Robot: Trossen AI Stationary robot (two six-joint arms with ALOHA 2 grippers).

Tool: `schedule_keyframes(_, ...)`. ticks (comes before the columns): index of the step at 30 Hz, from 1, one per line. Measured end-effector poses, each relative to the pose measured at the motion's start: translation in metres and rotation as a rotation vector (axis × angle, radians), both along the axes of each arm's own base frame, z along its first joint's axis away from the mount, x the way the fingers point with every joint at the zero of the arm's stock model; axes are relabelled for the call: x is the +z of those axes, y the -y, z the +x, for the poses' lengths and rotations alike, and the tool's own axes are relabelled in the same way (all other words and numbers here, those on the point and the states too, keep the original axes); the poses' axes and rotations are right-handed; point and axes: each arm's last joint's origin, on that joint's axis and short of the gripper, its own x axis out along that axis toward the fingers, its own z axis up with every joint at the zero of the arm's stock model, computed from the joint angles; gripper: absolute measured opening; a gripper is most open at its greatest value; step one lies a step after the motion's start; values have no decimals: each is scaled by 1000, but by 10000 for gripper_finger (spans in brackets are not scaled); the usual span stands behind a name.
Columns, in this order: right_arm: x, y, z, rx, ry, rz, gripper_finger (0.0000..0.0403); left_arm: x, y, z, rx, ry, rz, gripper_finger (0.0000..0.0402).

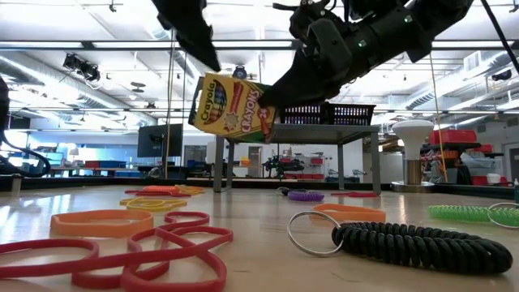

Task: Sort rubber bands into baskets
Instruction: Put the crayon box into the left black basket on the shelf

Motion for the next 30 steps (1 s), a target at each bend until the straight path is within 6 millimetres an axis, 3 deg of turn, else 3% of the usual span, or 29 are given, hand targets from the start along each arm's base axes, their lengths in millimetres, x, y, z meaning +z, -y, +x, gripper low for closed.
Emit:
schedule_keyframes(4,5,0,2,1,71,10,118,1,-1,-2,6,-152,28,314)
schedule_keyframes(6,8,-1,3,3,96,15,119,3,2,-6,4,-146,26,314)
schedule_keyframes(12,15,-6,5,25,179,15,122,19,16,-29,-38,67,19,314)
schedule_keyframes(19,27,-17,6,63,304,24,120,-5,23,-50,-29,275,17,314)
schedule_keyframes(26,34,-19,7,70,376,34,120,-6,26,-51,-73,392,-62,307)
schedule_keyframes(30,36,-18,7,59,401,41,120,-3,24,-51,-60,396,-81,273)
